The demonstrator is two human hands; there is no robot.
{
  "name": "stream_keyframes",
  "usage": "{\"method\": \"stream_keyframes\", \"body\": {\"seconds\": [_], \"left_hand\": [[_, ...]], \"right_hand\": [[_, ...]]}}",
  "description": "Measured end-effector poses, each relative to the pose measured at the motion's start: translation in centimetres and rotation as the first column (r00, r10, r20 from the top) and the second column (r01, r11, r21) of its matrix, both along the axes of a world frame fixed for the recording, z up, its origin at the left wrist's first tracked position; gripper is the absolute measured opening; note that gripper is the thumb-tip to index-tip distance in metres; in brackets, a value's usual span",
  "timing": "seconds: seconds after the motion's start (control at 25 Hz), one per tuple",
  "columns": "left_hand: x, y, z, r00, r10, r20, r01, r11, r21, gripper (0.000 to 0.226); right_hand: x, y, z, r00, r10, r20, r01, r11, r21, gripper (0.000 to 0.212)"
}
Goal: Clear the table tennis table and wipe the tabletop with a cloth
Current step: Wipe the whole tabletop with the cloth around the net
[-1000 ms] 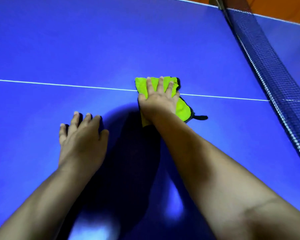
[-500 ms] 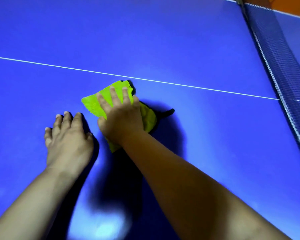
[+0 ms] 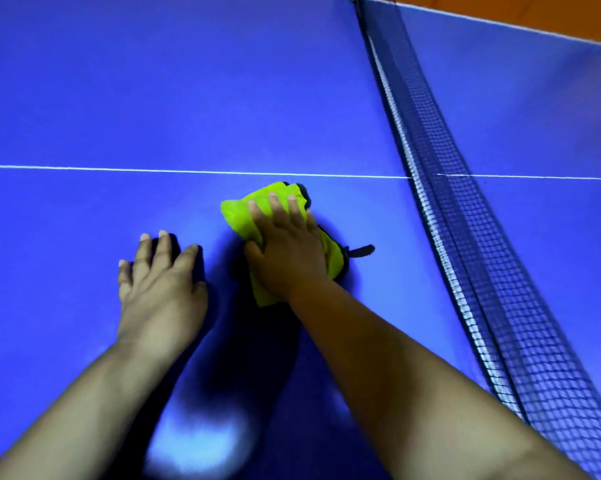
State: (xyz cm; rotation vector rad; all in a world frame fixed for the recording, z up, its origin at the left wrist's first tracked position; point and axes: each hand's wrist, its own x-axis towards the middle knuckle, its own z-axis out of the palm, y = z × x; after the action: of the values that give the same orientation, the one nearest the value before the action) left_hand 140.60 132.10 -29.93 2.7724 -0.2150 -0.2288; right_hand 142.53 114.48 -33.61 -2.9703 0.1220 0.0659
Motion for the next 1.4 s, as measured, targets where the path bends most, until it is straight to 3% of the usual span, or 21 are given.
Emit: {"method": "stream_keyframes", "body": {"seconds": [0.32,0.6,0.92,1.2,1.4], "left_hand": [[-3.1,-15.0,-2.0,0.981,-0.189,0.037,0.188,0.982,0.029,0.054],[-4.4,-16.4,-1.5,0.960,-0.276,0.042,0.273,0.960,0.066,0.056],[-4.1,-3.0,-0.6,0.981,-0.192,0.008,0.190,0.975,0.113,0.066],[-3.7,13.1,-0.8,0.992,-0.126,0.006,0.126,0.989,0.073,0.070],[-3.5,24.4,-0.9,0.997,0.061,0.048,-0.061,0.998,-0.002,0.064]], "right_hand": [[-5.2,-18.2,0.3,0.955,-0.296,-0.003,0.296,0.955,-0.019,0.068],[-8.9,-20.2,0.6,0.886,-0.456,-0.080,0.449,0.889,-0.090,0.069],[-10.0,-10.5,2.2,0.765,-0.628,-0.143,0.626,0.777,-0.064,0.066],[-5.4,6.1,1.9,0.843,-0.527,-0.109,0.523,0.850,-0.069,0.066],[-1.5,18.8,1.4,0.930,-0.351,-0.109,0.347,0.937,-0.051,0.065]]}}
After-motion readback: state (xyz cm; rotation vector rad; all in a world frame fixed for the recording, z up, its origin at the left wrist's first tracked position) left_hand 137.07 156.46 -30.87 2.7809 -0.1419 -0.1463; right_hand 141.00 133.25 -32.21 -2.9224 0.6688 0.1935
